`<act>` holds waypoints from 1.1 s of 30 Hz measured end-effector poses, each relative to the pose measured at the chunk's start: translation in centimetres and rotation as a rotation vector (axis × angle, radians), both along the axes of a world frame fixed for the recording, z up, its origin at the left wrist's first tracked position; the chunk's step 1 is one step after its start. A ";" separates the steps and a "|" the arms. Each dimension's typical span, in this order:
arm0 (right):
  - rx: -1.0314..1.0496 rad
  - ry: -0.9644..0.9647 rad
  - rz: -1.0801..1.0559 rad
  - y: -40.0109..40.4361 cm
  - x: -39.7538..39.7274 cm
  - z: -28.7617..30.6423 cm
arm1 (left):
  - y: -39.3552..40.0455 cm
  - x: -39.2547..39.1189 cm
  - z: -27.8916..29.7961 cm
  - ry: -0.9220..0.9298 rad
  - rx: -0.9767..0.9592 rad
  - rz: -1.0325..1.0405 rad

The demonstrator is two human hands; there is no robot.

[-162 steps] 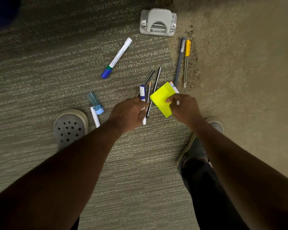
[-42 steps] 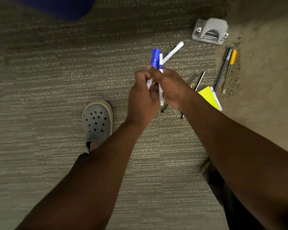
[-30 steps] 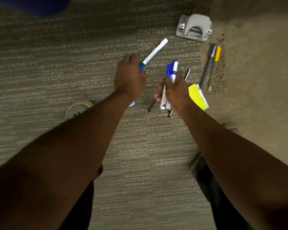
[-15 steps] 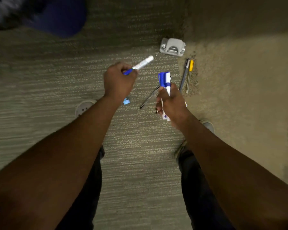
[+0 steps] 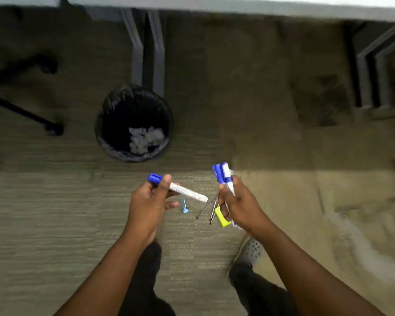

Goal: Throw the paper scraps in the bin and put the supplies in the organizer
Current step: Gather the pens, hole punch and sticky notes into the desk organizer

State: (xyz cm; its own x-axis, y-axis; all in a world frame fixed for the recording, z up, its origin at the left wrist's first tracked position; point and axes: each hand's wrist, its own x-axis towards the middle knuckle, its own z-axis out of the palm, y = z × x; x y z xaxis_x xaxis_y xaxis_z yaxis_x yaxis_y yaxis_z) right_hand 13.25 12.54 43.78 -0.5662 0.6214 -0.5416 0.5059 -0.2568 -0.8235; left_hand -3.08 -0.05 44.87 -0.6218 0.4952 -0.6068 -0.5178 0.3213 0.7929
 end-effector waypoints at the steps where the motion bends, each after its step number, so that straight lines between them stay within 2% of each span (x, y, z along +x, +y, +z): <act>1: 0.006 0.002 0.003 0.1 -0.5 2.6 | 0.0 -0.5 2.2 -0.028 0.002 -0.003; 6: -0.016 0.039 -0.022 0.3 -3.6 12.5 | -0.2 -3.2 11.3 -0.043 -0.021 -0.025; 12: 0.025 0.070 -0.016 -1.4 -7.3 19.5 | -0.7 -6.5 18.3 -0.070 -0.031 -0.074; 18: 0.083 0.096 -0.011 -3.1 -11.0 24.3 | -1.7 -10.2 23.9 -0.142 0.022 -0.055; 23: 0.109 0.136 -0.119 -3.1 -14.7 27.0 | -2.2 -14.6 27.3 -0.081 0.059 -0.142; 33: 0.076 0.172 -0.224 2.0 -21.4 32.9 | 5.0 -21.3 31.5 0.007 0.113 -0.239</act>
State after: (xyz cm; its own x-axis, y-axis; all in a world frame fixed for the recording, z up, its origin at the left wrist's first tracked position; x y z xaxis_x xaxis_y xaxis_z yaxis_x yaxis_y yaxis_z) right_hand -8.14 14.49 76.72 -0.4899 0.7763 -0.3967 0.2943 -0.2810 -0.9134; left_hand -24.41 4.97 76.40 -0.4830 0.6930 -0.5351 -0.4317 0.3432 0.8342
